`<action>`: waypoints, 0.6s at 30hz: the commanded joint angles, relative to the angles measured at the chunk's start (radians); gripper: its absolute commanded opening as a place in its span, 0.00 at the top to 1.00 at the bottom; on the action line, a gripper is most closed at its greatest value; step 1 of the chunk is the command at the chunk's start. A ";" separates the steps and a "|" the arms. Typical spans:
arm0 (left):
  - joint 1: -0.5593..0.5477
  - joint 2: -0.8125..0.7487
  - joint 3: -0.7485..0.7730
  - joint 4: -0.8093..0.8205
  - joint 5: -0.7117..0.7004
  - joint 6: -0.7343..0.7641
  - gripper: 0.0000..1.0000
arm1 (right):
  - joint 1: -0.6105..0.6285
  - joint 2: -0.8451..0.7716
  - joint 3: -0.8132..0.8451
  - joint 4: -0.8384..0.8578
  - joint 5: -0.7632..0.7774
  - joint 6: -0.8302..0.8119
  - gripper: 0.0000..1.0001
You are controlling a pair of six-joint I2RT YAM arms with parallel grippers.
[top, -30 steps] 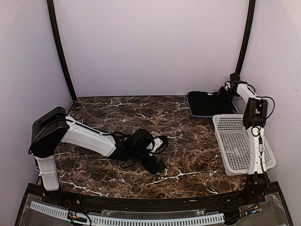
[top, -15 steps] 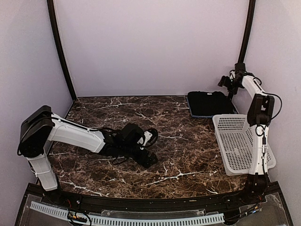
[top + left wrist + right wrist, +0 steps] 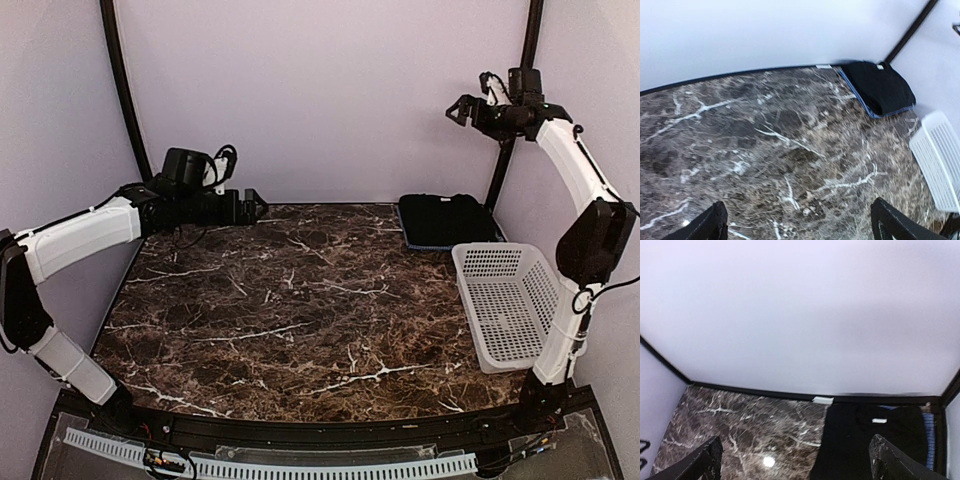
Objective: Fold and stack the mixed laundry pile
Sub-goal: Reset both arms
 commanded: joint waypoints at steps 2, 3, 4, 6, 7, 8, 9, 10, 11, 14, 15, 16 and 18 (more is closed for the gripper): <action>0.062 -0.068 0.080 -0.197 -0.057 -0.011 0.01 | 0.169 -0.180 -0.265 0.088 -0.027 -0.039 0.02; 0.064 -0.071 0.080 -0.213 -0.064 -0.011 0.01 | 0.201 -0.221 -0.334 0.128 -0.027 -0.032 0.01; 0.065 -0.073 0.075 -0.217 -0.065 -0.011 0.01 | 0.233 -0.262 -0.412 0.168 -0.032 -0.026 0.01; 0.066 -0.084 0.041 -0.213 -0.061 -0.021 0.01 | 0.313 -0.318 -0.565 0.230 -0.029 -0.017 0.02; 0.065 -0.089 0.009 -0.204 -0.055 -0.034 0.01 | 0.353 -0.338 -0.627 0.250 -0.013 -0.014 0.01; 0.066 -0.093 -0.010 -0.199 -0.044 -0.045 0.01 | 0.395 -0.357 -0.689 0.277 0.001 -0.008 0.01; 0.065 -0.104 -0.049 -0.182 -0.036 -0.069 0.01 | 0.430 -0.388 -0.760 0.309 0.015 -0.001 0.01; 0.065 -0.112 -0.074 -0.170 -0.017 -0.080 0.01 | 0.464 -0.402 -0.827 0.346 0.038 0.011 0.02; 0.064 -0.131 -0.127 -0.139 -0.006 -0.098 0.01 | 0.491 -0.428 -0.892 0.383 0.048 0.024 0.01; 0.063 -0.173 -0.229 -0.083 0.007 -0.136 0.01 | 0.549 -0.475 -1.067 0.476 0.062 0.068 0.01; 0.061 -0.189 -0.274 -0.066 0.005 -0.153 0.01 | 0.562 -0.490 -1.119 0.511 0.064 0.081 0.01; 0.061 -0.194 -0.292 -0.061 -0.006 -0.162 0.01 | 0.573 -0.502 -1.162 0.546 0.069 0.089 0.01; 0.060 -0.202 -0.358 -0.045 -0.007 -0.181 0.01 | 0.593 -0.525 -1.232 0.582 0.078 0.106 0.02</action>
